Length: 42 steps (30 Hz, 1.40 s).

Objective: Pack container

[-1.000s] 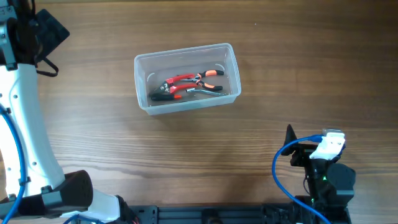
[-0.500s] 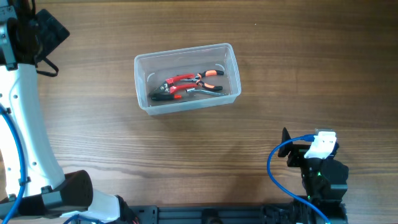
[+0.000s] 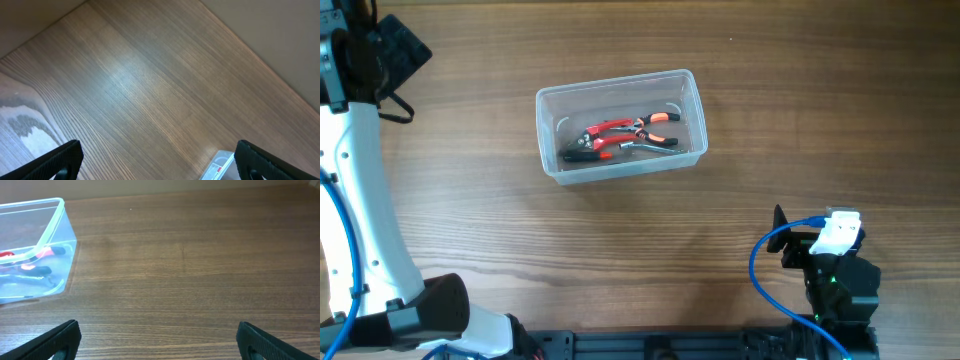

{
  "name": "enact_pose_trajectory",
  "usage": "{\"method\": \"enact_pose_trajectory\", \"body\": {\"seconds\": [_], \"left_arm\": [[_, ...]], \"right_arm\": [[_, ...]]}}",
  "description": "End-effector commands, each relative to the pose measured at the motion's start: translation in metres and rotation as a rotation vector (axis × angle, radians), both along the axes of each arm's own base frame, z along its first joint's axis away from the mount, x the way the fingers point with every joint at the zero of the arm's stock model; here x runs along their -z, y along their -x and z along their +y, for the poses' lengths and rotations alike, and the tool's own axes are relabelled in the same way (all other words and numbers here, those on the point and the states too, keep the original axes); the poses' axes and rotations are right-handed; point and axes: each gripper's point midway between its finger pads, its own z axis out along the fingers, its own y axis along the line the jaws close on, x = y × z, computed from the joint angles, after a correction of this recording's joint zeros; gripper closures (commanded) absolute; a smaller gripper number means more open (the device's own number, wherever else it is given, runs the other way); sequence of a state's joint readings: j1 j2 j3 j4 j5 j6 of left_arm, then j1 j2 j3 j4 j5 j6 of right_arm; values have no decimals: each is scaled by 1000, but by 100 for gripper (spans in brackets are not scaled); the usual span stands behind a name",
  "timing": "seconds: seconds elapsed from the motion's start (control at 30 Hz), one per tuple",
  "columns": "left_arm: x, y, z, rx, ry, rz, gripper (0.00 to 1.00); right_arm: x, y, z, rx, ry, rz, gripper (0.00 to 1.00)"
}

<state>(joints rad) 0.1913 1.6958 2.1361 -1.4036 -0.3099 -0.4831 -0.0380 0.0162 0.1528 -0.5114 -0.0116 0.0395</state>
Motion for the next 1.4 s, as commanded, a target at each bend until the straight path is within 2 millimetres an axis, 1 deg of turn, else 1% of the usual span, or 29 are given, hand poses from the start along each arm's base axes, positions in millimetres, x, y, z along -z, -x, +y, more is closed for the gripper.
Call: {"method": "enact_pose_trajectory", "body": {"seconds": [0.0, 0.33, 0.43, 0.57, 0.6, 0.63, 0.7, 0.8, 0.87, 0.9, 0.93, 1.0, 1.23, 1.3, 1.37], "left_arm": [[-2, 0, 3, 1, -13, 0, 0], [-1, -1, 2, 5, -11, 3, 0], [-7, 3, 1, 5, -14, -12, 0], [-12, 19, 3, -13, -40, -14, 0], [-14, 19, 3, -13, -43, -32, 0], [-18, 19, 1, -12, -44, -74, 0], [-28, 14, -15, 37, -16, -221, 0], [-40, 11, -29, 94, -9, -410, 0], [-43, 14, -38, 130, -14, -541, 0], [-41, 18, -41, 140, -22, -593, 0], [-37, 24, -44, 146, -29, -633, 0], [-16, 40, -48, 153, -40, -687, 0], [74, 95, -55, 155, -48, -732, 0], [94, 108, -57, 156, -50, -742, 0], [106, 118, -59, 162, -60, -756, 0]], "right_arm": [[-3, 0, 4, -23, 5, -17, 0], [-3, 0, 4, -23, 5, -17, 0], [-3, 0, 4, -23, 5, -17, 0], [-3, 0, 4, -23, 5, -17, 0], [-3, 0, 4, -23, 5, -17, 0], [-3, 0, 4, -23, 5, -17, 0], [-3, 0, 4, -23, 5, -17, 0], [-3, 0, 4, -23, 5, -17, 0], [-3, 0, 4, -23, 5, -17, 0], [-3, 0, 4, -23, 5, -17, 0], [-3, 0, 4, -23, 5, -17, 0], [-3, 0, 4, -23, 5, -17, 0], [-3, 0, 4, -23, 5, -17, 0], [-3, 0, 4, -23, 5, -17, 0], [-3, 0, 4, -23, 5, -17, 0]]}}
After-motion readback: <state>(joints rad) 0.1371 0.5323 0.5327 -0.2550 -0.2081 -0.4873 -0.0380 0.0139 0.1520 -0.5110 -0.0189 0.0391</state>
